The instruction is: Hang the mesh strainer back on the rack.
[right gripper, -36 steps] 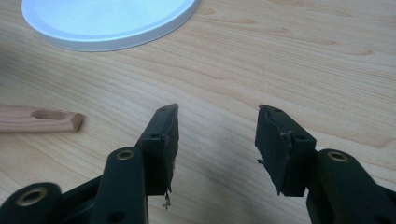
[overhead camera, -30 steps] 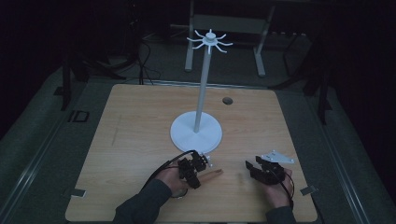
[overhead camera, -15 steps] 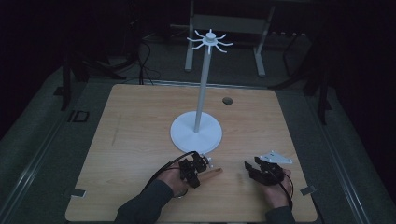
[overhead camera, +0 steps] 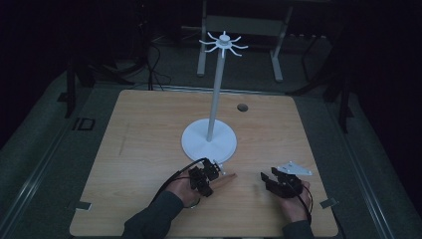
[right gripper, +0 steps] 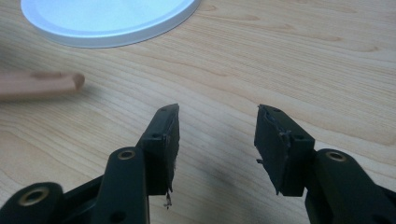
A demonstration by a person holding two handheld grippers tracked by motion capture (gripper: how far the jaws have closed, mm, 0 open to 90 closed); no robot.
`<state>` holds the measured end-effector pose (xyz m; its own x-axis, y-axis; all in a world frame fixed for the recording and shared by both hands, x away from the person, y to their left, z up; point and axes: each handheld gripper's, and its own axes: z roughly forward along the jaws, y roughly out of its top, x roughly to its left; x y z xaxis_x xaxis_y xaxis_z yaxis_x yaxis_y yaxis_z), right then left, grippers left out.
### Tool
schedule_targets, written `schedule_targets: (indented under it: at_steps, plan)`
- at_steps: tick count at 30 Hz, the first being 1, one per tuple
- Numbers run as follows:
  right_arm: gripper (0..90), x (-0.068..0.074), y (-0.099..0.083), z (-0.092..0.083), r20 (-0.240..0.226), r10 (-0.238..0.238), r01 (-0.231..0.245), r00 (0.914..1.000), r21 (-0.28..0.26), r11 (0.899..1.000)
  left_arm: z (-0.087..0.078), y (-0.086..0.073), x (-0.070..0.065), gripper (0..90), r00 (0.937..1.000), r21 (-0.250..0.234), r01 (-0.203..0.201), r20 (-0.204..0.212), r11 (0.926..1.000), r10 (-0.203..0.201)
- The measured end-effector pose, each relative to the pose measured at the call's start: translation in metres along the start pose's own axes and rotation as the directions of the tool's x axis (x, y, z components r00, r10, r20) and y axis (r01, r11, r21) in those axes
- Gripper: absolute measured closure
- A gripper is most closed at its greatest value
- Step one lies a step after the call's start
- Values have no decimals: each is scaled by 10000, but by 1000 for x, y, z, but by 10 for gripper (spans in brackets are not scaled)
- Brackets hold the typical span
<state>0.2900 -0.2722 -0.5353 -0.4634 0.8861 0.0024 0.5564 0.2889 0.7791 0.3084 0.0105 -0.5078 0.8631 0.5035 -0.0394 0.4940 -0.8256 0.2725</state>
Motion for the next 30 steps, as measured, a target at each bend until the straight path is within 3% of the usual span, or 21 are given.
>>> schedule_targets:
  at_steps: [8, 15, 16, 26, 30]
  plan:
    - [497, 0, -1, 0, 52, 28, -27, 10000, -100, 9999, -14, -1, 5, 692, 9990, -716, 381, -210, 9967, -397]
    - [498, 0, -1, -1, 71, 69, -68, 10000, -137, 9999, -26, -1, 8, 692, 9962, -1459, 751, -334, 9865, -807]
    - [498, 0, -1, -1, 67, 77, -76, 9999, -133, 9999, -28, -2, 8, 692, 9947, -1643, 896, -342, 9823, -965]
    - [498, -1, -2, -1, 139, 89, -86, 9999, -199, 9998, -43, -3, 15, 692, 9904, -2286, 1202, -393, 9661, -1325]
    - [499, -1, -2, -1, 158, 124, -120, 9998, -220, 9997, -51, -3, 17, 691, 9870, -2761, 1363, -448, 9514, -1544]
